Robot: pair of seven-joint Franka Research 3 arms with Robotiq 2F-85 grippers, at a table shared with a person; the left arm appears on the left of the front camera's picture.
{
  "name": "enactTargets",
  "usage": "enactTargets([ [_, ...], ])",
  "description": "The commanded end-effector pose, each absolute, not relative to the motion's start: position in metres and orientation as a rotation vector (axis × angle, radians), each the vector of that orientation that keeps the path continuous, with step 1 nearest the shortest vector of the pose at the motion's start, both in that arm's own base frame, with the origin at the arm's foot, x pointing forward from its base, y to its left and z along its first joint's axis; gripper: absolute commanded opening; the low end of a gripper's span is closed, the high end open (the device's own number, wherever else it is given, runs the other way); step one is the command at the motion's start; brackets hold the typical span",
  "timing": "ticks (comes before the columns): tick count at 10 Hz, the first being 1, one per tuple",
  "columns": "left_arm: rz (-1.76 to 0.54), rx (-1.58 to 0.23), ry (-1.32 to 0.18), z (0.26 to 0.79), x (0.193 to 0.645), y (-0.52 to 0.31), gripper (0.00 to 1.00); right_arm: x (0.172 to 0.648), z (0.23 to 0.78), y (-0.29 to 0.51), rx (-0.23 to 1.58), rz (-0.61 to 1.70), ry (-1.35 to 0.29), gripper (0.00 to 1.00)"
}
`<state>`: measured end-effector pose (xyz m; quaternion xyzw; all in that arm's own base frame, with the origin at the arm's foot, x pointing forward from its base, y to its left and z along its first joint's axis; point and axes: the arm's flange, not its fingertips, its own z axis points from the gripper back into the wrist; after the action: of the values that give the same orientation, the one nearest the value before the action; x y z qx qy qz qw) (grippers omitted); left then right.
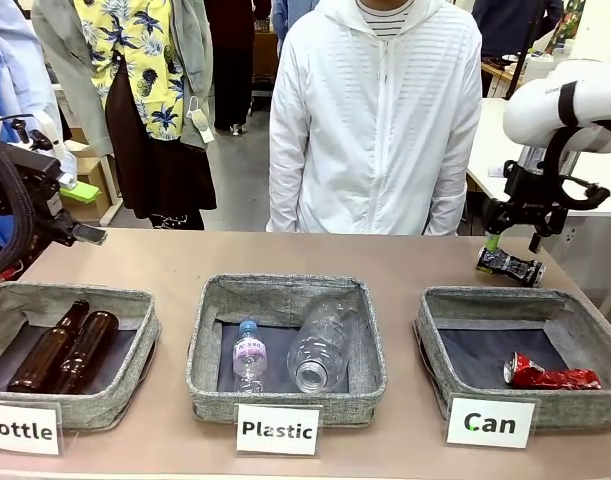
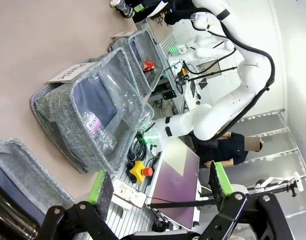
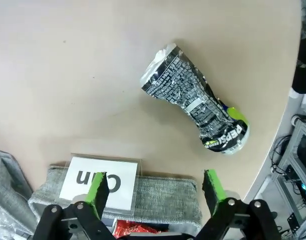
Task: Sort the can waste into the basket.
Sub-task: Pick up the can waste from the table and place it in the right Fabric basket.
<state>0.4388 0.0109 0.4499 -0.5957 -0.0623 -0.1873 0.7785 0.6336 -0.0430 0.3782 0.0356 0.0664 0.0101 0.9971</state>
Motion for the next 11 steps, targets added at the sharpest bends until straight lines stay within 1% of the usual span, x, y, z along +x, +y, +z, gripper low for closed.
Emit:
enactTargets([
  [1,-0.407,-1.275,-0.133,0.452,0.437,0.011,1.00,0.652,0.356,-0.043,0.045,0.056,0.166,1.00],
  [2,-0.407,-1.275,-0.133,0.452,0.437,0.011,1.00,0.654,0.345,-0.042,0.055,0.088,0.161,1.00],
  [3,-0.407,-1.275,-0.133,0.452,0.437,0.011,1.00,0.656,0.332,-0.040,0.026,0.076,0.160,1.00],
  [4,-0.407,-1.275,-0.133,0.452,0.437,0.011,1.00,0.657,0.325,-0.038,0.038,0.080,0.168,1.00],
  [8,-0.407,-1.275,-0.133,0.452,0.437,0.011,1.00,0.659,0.312,-0.030,0.036,0.094,0.203,1.00],
  [10,-0.407,-1.275,-0.133,0.452,0.437,0.011,1.00,0.657,0.310,-0.033,0.015,0.065,0.207,0.85],
  [11,-0.407,-1.275,-0.133,0.452,0.437,0.011,1.00,0.656,0.310,-0.034,0.027,0.068,0.205,0.89],
])
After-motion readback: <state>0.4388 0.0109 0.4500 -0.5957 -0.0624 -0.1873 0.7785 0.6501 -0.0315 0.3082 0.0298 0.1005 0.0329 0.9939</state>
